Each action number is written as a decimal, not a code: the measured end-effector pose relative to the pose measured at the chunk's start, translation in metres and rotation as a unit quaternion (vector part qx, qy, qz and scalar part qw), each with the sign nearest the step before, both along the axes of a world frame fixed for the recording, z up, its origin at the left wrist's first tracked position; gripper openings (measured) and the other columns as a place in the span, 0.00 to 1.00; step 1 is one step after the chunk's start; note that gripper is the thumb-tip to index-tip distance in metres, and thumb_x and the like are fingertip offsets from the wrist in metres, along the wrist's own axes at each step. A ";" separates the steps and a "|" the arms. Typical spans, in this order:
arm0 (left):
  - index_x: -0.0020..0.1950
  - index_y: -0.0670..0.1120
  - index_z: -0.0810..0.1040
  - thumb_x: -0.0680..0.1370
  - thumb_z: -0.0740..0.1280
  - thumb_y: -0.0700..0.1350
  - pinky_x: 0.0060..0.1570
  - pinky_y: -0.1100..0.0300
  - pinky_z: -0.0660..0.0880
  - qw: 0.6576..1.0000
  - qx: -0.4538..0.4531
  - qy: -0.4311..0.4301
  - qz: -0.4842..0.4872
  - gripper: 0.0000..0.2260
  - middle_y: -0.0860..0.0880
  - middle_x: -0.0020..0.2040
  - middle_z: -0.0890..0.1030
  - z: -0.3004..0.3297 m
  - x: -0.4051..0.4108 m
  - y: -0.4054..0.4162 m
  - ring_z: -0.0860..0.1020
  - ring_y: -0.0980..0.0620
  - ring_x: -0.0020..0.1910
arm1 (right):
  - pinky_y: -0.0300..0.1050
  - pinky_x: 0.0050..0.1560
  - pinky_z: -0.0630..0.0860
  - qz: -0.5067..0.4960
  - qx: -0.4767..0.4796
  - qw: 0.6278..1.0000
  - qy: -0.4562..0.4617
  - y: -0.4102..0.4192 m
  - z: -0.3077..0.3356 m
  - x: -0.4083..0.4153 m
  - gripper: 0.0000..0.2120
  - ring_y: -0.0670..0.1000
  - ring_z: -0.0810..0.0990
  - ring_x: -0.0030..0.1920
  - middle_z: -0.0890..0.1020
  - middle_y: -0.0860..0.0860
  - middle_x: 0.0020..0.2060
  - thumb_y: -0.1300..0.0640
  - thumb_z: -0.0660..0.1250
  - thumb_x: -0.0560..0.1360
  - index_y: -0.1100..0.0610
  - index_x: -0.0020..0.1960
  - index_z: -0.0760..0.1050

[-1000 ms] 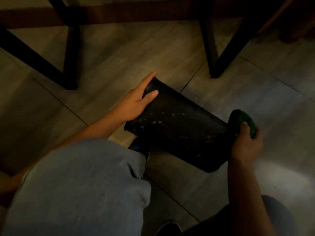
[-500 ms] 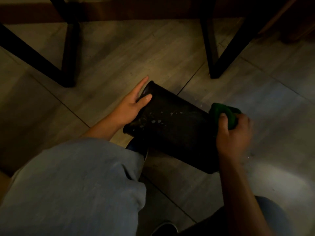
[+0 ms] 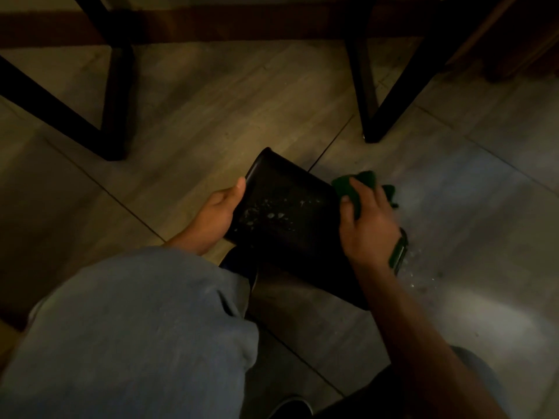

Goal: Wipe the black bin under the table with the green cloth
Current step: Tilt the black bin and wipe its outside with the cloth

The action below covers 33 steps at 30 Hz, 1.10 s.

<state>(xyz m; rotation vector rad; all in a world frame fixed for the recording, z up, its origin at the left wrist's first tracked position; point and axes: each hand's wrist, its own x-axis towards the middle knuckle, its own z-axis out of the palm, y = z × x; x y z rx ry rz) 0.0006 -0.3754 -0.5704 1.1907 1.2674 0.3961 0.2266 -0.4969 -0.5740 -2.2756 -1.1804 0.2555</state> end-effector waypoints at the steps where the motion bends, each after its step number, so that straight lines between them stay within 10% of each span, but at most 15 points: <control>1: 0.46 0.53 0.81 0.87 0.54 0.53 0.41 0.78 0.73 1.000 0.003 -0.003 0.000 0.18 0.67 0.36 0.85 0.000 0.000 -0.001 0.83 0.71 0.40 | 0.59 0.67 0.77 0.018 0.007 1.000 0.002 0.009 -0.001 -0.011 0.20 0.60 0.78 0.67 0.77 0.57 0.72 0.48 0.61 0.83 0.50 0.73 0.75; 8: 0.45 0.42 0.82 0.86 0.61 0.49 0.47 0.62 0.75 0.998 0.014 -0.002 0.057 0.17 0.45 0.43 0.84 0.001 -0.006 -0.009 0.83 0.55 0.43 | 0.65 0.78 0.62 0.124 0.043 0.991 -0.033 0.077 0.002 -0.106 0.22 0.67 0.67 0.77 0.69 0.66 0.77 0.52 0.60 0.82 0.52 0.75 0.74; 11: 0.44 0.45 0.85 0.85 0.63 0.51 0.46 0.66 0.80 0.997 -0.006 -0.001 0.073 0.17 0.52 0.41 0.87 -0.004 -0.009 -0.009 0.85 0.57 0.43 | 0.65 0.77 0.64 0.130 0.022 0.990 -0.048 0.048 -0.002 -0.082 0.22 0.65 0.68 0.77 0.70 0.64 0.76 0.53 0.62 0.83 0.50 0.76 0.72; 19: 0.50 0.29 0.81 0.85 0.63 0.55 0.54 0.46 0.82 0.999 0.003 0.018 0.040 0.27 0.34 0.49 0.86 -0.003 0.005 -0.004 0.84 0.44 0.46 | 0.65 0.70 0.72 -0.150 -0.026 0.988 0.024 -0.076 -0.007 0.011 0.17 0.68 0.70 0.72 0.68 0.65 0.72 0.53 0.64 0.83 0.56 0.70 0.72; 29: 0.47 0.49 0.86 0.85 0.63 0.56 0.61 0.54 0.77 0.998 0.024 0.026 0.045 0.16 0.54 0.47 0.87 -0.014 -0.003 -0.011 0.84 0.56 0.50 | 0.65 0.78 0.62 0.163 0.044 0.984 -0.058 0.043 0.001 -0.108 0.22 0.68 0.65 0.78 0.68 0.68 0.76 0.59 0.62 0.83 0.54 0.76 0.72; 33: 0.53 0.50 0.86 0.78 0.63 0.70 0.71 0.40 0.75 0.998 0.035 0.047 0.021 0.26 0.50 0.55 0.87 -0.019 -0.009 -0.010 0.84 0.47 0.61 | 0.67 0.74 0.69 0.035 0.009 0.998 -0.043 -0.042 -0.011 -0.016 0.19 0.65 0.69 0.76 0.70 0.63 0.76 0.60 0.63 0.82 0.54 0.73 0.73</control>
